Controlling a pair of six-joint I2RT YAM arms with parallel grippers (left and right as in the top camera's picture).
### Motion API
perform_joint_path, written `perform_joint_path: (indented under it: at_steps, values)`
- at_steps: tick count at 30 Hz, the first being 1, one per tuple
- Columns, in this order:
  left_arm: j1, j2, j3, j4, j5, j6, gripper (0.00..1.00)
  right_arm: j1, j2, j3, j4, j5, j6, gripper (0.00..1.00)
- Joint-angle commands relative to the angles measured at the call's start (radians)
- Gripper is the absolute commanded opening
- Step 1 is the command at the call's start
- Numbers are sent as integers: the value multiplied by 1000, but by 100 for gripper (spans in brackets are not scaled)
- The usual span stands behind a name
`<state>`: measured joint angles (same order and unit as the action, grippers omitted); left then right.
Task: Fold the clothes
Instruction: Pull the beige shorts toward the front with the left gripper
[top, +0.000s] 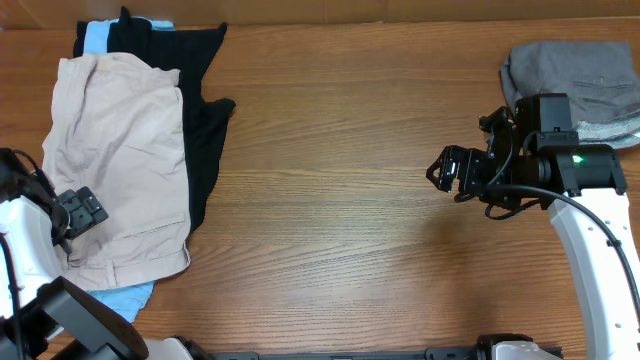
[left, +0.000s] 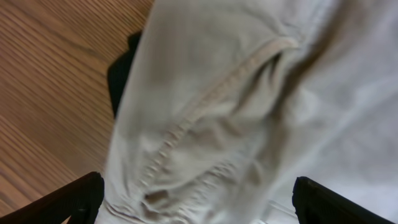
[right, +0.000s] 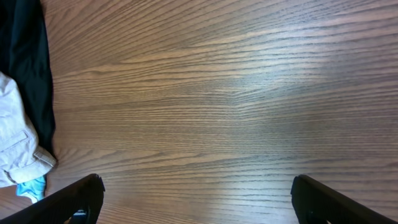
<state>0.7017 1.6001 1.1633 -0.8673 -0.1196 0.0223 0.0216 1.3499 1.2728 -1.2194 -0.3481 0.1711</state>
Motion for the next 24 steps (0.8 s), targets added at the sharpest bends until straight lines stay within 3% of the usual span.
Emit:
perform_joint_path:
  at_steps: [1,6,9,12,16,17,19,24]
  values:
    - [30,46,-11,12,-47,90,100,5,-1,9,6,11,-23,100]
    - [42,134,-11,-2,-45,98,100,5,-1,9,9,15,-23,100]
    - [45,195,-11,-11,-45,97,88,5,-1,9,9,15,-23,100]
    - [45,222,-11,-10,-45,87,63,5,-1,9,10,15,-23,100]
    - [45,223,1,-6,-45,44,11,5,-1,9,14,15,-23,100]
    - [44,223,16,-19,-44,15,4,5,-1,9,17,15,-22,100]
    - [43,223,74,-70,1,-48,4,5,-1,9,23,15,-22,100]
    - [36,223,289,-234,287,-48,4,5,-1,9,32,14,-22,100]
